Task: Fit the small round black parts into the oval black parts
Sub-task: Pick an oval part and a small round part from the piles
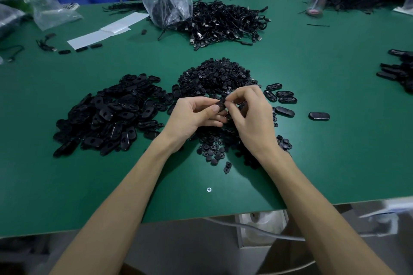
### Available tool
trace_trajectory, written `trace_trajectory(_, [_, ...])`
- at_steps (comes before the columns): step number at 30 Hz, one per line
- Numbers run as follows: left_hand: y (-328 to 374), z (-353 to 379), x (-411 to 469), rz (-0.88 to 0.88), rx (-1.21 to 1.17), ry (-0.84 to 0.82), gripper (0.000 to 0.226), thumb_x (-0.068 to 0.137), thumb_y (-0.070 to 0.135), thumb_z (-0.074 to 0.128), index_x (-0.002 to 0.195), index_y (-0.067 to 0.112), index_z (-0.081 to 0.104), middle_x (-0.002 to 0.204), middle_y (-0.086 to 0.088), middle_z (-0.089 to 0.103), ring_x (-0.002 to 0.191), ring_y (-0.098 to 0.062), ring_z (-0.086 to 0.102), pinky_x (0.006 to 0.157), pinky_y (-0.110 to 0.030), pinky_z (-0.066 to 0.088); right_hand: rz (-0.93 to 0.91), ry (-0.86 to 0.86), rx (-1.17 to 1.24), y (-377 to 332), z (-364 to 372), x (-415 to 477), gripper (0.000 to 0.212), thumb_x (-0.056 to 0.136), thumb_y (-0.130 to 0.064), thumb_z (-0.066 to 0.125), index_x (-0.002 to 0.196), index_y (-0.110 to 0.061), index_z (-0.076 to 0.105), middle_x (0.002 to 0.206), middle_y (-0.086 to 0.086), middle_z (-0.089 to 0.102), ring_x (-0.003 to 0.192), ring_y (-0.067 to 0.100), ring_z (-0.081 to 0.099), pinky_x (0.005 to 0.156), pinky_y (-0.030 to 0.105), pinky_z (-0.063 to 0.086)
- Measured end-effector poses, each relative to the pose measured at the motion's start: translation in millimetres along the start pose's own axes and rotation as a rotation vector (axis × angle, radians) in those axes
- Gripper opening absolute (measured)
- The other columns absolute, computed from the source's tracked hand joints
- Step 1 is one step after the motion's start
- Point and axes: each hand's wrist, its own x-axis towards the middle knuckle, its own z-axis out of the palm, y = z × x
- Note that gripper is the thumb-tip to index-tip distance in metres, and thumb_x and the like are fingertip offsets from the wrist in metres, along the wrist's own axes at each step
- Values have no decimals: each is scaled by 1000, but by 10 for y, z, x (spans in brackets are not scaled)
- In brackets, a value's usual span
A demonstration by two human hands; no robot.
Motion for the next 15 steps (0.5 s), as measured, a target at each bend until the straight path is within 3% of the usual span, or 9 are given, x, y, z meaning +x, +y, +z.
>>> trace_trajectory(7, [21,-8,-7,-14,-9,19,13,99,8,67,109,2,72,94,-17,79,82,-27,78,73,-28,63,80,41,57,-33,-33,-1,9,98,-8,67,104,-13,72,99,-2,70,91,10,64,84,20,50])
trace_trajectory(15, [25,0,-12,-6,13,18,16,98,7,69,110,-4,72,87,-14,78,79,-25,76,72,-31,63,34,-3,21,-38,-33,2,11,96,-8,71,101,-14,78,101,0,70,91,5,62,83,6,42])
